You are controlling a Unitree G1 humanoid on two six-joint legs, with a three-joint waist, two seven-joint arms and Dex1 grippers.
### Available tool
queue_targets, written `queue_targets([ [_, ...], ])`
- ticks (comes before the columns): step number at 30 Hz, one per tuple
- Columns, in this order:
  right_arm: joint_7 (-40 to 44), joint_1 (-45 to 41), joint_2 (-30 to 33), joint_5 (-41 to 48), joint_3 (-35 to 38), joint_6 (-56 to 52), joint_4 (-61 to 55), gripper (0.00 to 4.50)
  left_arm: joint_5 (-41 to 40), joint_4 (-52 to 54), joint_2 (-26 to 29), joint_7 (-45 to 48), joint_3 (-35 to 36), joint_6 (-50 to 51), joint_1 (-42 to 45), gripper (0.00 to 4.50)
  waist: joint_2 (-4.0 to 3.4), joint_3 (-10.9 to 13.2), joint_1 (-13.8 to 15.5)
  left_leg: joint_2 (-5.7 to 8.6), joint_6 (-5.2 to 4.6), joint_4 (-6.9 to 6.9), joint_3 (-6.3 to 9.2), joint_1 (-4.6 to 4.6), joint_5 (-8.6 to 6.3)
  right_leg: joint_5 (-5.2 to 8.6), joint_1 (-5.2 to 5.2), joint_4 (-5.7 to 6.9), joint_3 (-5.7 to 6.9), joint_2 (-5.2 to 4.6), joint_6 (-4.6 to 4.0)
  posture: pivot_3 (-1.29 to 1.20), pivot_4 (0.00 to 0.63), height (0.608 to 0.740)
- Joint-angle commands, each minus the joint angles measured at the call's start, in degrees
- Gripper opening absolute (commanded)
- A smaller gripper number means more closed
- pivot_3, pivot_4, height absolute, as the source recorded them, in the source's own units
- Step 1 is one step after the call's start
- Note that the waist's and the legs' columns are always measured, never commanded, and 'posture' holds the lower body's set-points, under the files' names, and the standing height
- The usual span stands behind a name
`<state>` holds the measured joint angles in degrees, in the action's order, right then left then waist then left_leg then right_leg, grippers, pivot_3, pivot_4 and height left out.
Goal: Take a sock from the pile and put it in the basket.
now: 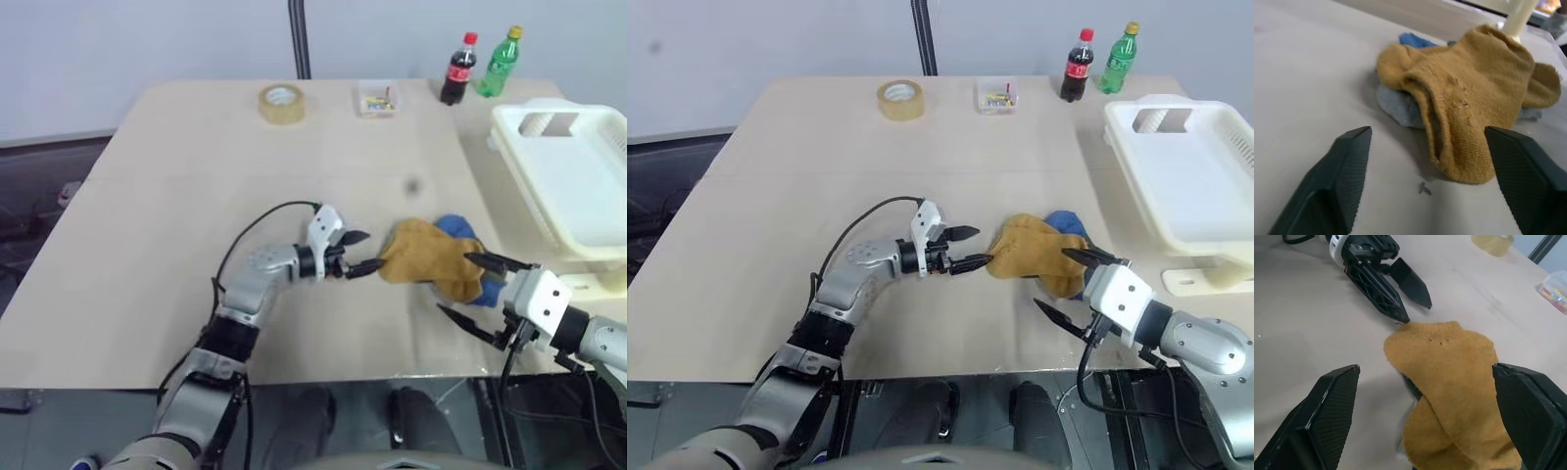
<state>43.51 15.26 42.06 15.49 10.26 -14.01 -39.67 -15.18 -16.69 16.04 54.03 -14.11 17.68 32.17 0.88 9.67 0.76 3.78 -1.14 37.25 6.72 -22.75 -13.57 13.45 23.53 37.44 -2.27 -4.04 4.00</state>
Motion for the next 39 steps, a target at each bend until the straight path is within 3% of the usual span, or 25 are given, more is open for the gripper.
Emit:
queue_targets([
  [1,-1.43,1.95,-0.59,-0.57,2.79,0.48,-2.69,4.5,1.55,-1.28,-0.41,1.77,-1.09,-2.13,1.71,2.39,0.0,0.0,-0.02,0.0,0.0,0.0,-0.02,0.0,0.0,0.0,0.0,0.0,-0.01,-0.01,0.0,0.0,0.15,0.74],
  [6,-2.25,3.26,-0.96,-0.9,3.25,0.46,-3.53,4.5,3.06,-3.57,-1.27,3.0,-1.71,-3.62,2.51,0.09,0.0,0.0,-0.06,0.0,0.0,0.02,-0.04,0.01,0.0,0.0,0.0,0.01,-0.03,0.0,0.01,0.0,0.15,0.74],
  [10,-2.57,3.87,-1.16,-1.01,3.57,0.43,-4.0,4.5,3.05,-3.78,-1.5,3.51,-1.28,-3.68,2.31,0.04,0.0,0.0,-0.05,0.0,0.0,0.03,-0.01,0.01,0.0,0.0,0.0,0.06,-0.02,0.0,0.01,0.0,0.15,0.74],
  [14,-2.55,4.18,-1.15,-0.82,3.91,0.43,-4.28,4.5,0.27,1.88,2.02,6.13,0.49,-0.19,-0.69,0.04,0.0,0.0,-0.36,0.0,0.0,0.03,-0.02,0.01,0.0,0.0,0.0,0.06,-0.03,0.0,0.01,0.0,0.15,0.74],
  [22,-0.9,2.36,-0.72,0.37,2.23,0.85,-3.13,4.5,-7.76,20.18,17.84,9.07,10.7,10.44,-13.36,0.04,-0.03,0.0,-1.51,-0.07,0.0,-0.02,0.0,0.08,0.0,0.01,0.04,0.18,-0.06,-0.01,-0.01,0.0,0.15,0.74],
  [32,2.6,-4.81,-0.6,1.12,-3.57,1.59,1.99,4.5,-10.64,25.47,32.08,11.25,20.48,14.65,-26.5,0.04,-0.05,0.04,-1.63,-0.08,0.0,-0.04,0.0,0.09,-0.01,0.01,0.05,0.17,-0.05,-0.03,-0.03,0.0,0.15,0.74],
  [39,4.38,-9.48,-0.84,1.56,-6.79,1.7,4.97,4.5,-7.65,20.93,31.94,7.37,24.46,6.39,-29.75,0.04,-0.04,0.05,-0.94,-0.08,0.0,-0.08,0.04,0.07,-0.01,0.02,0.04,0.1,-0.01,-0.13,-0.04,0.0,0.15,0.74],
])
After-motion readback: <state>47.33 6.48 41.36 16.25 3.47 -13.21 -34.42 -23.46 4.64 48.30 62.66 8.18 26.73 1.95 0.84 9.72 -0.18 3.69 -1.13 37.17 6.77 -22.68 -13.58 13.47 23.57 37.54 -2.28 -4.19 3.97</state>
